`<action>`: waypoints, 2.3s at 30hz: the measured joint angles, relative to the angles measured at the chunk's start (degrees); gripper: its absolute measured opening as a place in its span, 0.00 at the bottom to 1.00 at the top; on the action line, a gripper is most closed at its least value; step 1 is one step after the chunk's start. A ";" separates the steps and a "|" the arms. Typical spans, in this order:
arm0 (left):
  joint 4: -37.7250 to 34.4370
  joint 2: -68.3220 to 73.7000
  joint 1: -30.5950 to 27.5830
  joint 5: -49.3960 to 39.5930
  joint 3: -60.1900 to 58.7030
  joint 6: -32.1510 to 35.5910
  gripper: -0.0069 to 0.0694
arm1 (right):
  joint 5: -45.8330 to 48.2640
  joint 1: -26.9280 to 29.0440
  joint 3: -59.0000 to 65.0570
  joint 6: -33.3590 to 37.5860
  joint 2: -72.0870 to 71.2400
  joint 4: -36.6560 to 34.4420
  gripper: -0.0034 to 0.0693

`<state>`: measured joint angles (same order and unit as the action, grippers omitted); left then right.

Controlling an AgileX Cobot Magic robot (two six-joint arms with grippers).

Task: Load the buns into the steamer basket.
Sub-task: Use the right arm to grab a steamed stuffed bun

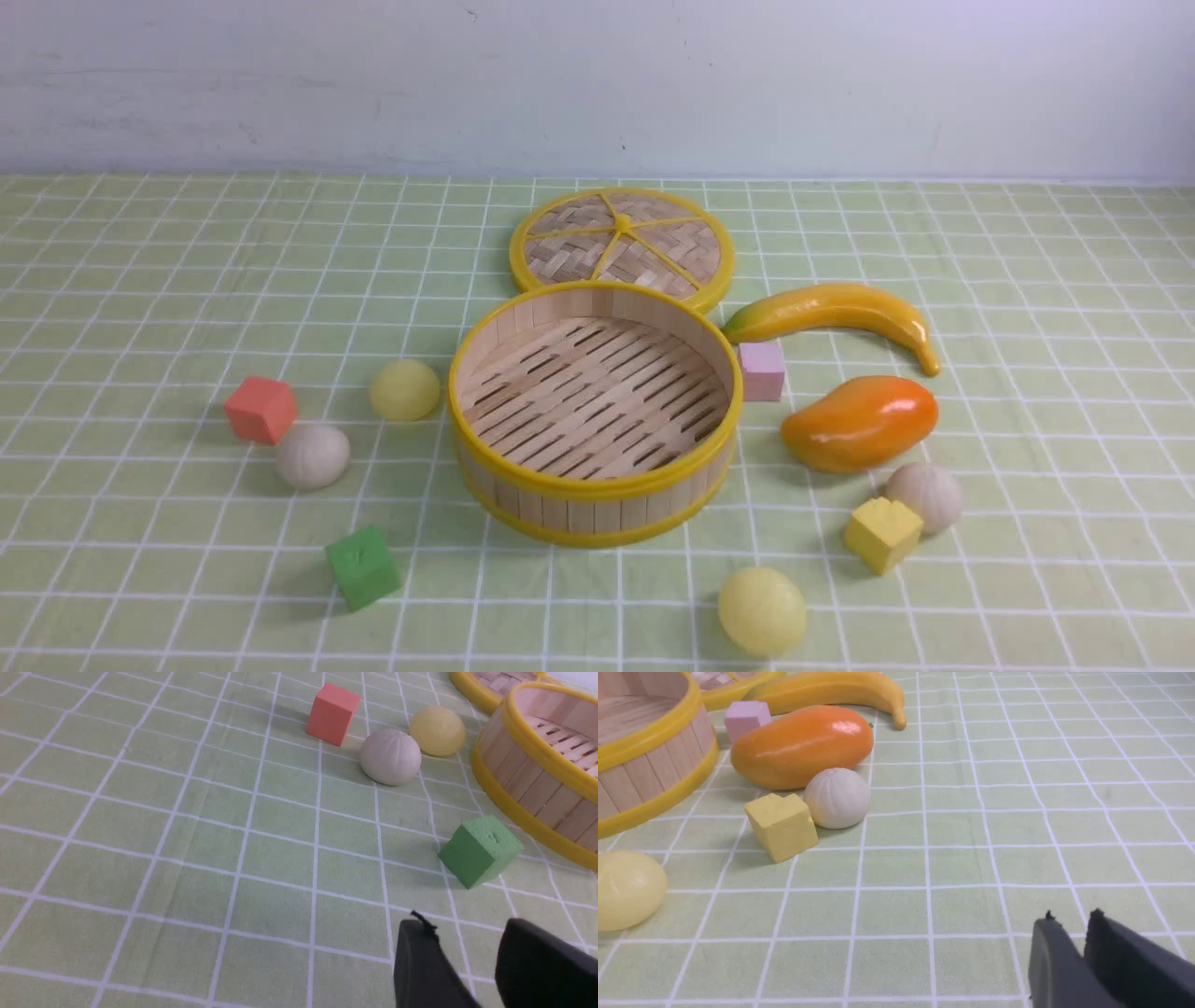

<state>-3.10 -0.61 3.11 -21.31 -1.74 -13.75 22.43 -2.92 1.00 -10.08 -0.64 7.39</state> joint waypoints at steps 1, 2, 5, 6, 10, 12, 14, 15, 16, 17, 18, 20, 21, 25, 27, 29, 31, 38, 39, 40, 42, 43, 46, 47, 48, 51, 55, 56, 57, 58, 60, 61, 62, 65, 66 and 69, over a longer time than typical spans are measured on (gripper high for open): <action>0.00 0.00 0.00 0.00 0.00 0.00 0.40 | 0.00 0.00 0.00 0.00 0.00 0.00 0.20; 0.00 0.00 0.00 0.00 0.00 0.00 0.40 | 0.00 0.00 0.00 0.00 0.00 0.00 0.21; 0.00 0.00 0.00 0.00 0.00 0.00 0.40 | 0.00 0.00 0.00 0.00 0.00 0.00 0.21; 0.00 0.00 0.00 0.00 0.00 0.00 0.40 | 0.00 0.00 0.00 0.00 0.00 0.00 0.21; 0.00 0.00 0.00 0.00 0.00 0.00 0.40 | 0.00 0.00 0.00 0.00 0.00 0.00 0.21; 0.00 0.00 0.00 0.00 0.00 0.00 0.40 | 0.00 0.00 0.00 0.00 0.00 0.00 0.21; 0.00 0.00 0.00 0.00 0.00 0.00 0.40 | 0.00 0.00 0.00 0.00 0.00 0.00 0.22; 0.00 0.00 0.00 0.00 0.00 0.00 0.40 | 0.00 0.00 0.00 0.00 0.00 0.00 0.22; 0.00 0.00 0.00 0.00 0.00 0.00 0.40 | 0.00 0.00 0.00 0.00 0.00 0.00 0.22; 0.00 0.00 0.00 0.00 0.00 0.00 0.40 | 0.00 0.00 0.00 0.00 0.00 0.00 0.22; 0.00 0.00 0.00 0.00 0.00 0.00 0.40 | 0.00 0.00 0.00 0.00 0.00 0.00 0.22; 0.00 0.00 0.00 0.00 0.00 0.00 0.40 | 0.00 0.00 0.00 0.00 0.00 0.00 0.23; 0.00 0.00 0.00 0.00 0.00 0.00 0.40 | 0.00 0.00 0.00 0.00 0.00 0.00 0.23; 0.00 0.00 0.00 0.00 0.00 0.00 0.40 | 0.00 0.00 0.00 0.00 0.00 0.00 0.23; 0.00 0.00 0.00 0.00 0.00 0.00 0.40 | 0.00 0.00 0.00 0.00 0.00 0.00 0.24; 0.00 0.00 0.00 0.00 0.00 0.00 0.40 | 0.00 0.00 0.00 0.00 0.00 0.00 0.24; 0.00 0.00 0.00 0.00 0.00 0.00 0.40 | -0.05 0.00 0.00 0.00 0.00 0.00 0.24; 0.00 0.00 0.00 0.00 0.00 0.00 0.40 | -4.14 0.00 0.60 -0.04 0.00 0.00 0.25; 0.00 0.00 0.00 0.00 0.00 0.00 0.40 | -5.75 0.00 0.59 -0.06 0.00 -0.06 0.26; 0.00 0.00 0.00 0.00 0.00 0.00 0.40 | -8.33 0.00 0.59 -0.27 0.00 -0.20 0.26; 0.00 0.00 0.00 0.00 0.00 0.00 0.40 | -11.91 0.00 0.59 -0.61 0.00 -0.19 0.26; 0.00 0.00 0.00 0.00 0.00 0.00 0.40 | -16.83 0.00 0.59 -1.42 0.00 -0.26 0.26; 0.00 0.00 0.00 0.00 0.00 0.00 0.40 | -24.90 0.00 0.59 -3.73 0.00 -0.39 0.27; 0.00 0.00 0.00 0.00 0.00 0.00 0.40 | -27.21 0.00 0.59 -4.38 0.00 -0.39 0.26; 0.00 0.00 0.00 0.00 0.00 0.00 0.40 | -30.03 0.00 0.59 -4.96 0.00 -0.39 0.26; 0.00 0.00 0.00 0.00 0.00 0.00 0.40 | -38.40 0.00 0.59 -7.95 0.00 -1.31 0.26; 0.00 0.00 0.00 0.00 0.00 0.00 0.40 | -38.78 0.00 -3.84 -14.60 0.22 -4.58 0.27; 0.00 0.00 0.00 0.00 0.00 0.00 0.40 | -37.91 0.00 -5.93 -15.41 0.78 -5.37 0.27; 0.00 0.00 0.00 0.00 0.00 0.00 0.40 | -36.28 0.00 -8.99 -16.08 1.78 -5.79 0.28; 0.00 0.00 0.00 0.00 0.00 0.00 0.40 | -35.88 0.00 -9.67 -16.16 1.78 -5.76 0.28; 0.00 0.00 0.00 0.00 0.00 0.00 0.40 | -30.08 0.00 -17.36 -16.32 5.44 -6.26 0.28; 0.00 0.00 0.00 0.00 0.00 0.00 0.40 | -27.42 0.00 -21.62 -16.32 7.19 -6.26 0.28; 0.00 0.00 0.00 0.00 0.00 0.00 0.40 | -23.05 0.00 -25.95 -16.32 10.08 -6.26 0.28; 0.00 0.00 0.00 0.00 0.00 0.00 0.40 | -11.41 0.00 -38.81 -16.32 19.42 -5.51 0.29; 0.00 0.00 0.00 0.00 0.00 0.00 0.40 | -10.11 0.00 -39.41 -16.32 19.99 -5.39 0.29; 0.00 0.00 0.00 0.00 0.00 0.00 0.40 | -1.25 0.00 -46.45 -16.32 30.38 -1.59 0.29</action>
<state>-3.10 -0.61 3.11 -21.31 -1.74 -13.75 21.18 -2.92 -45.46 -26.40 29.74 5.80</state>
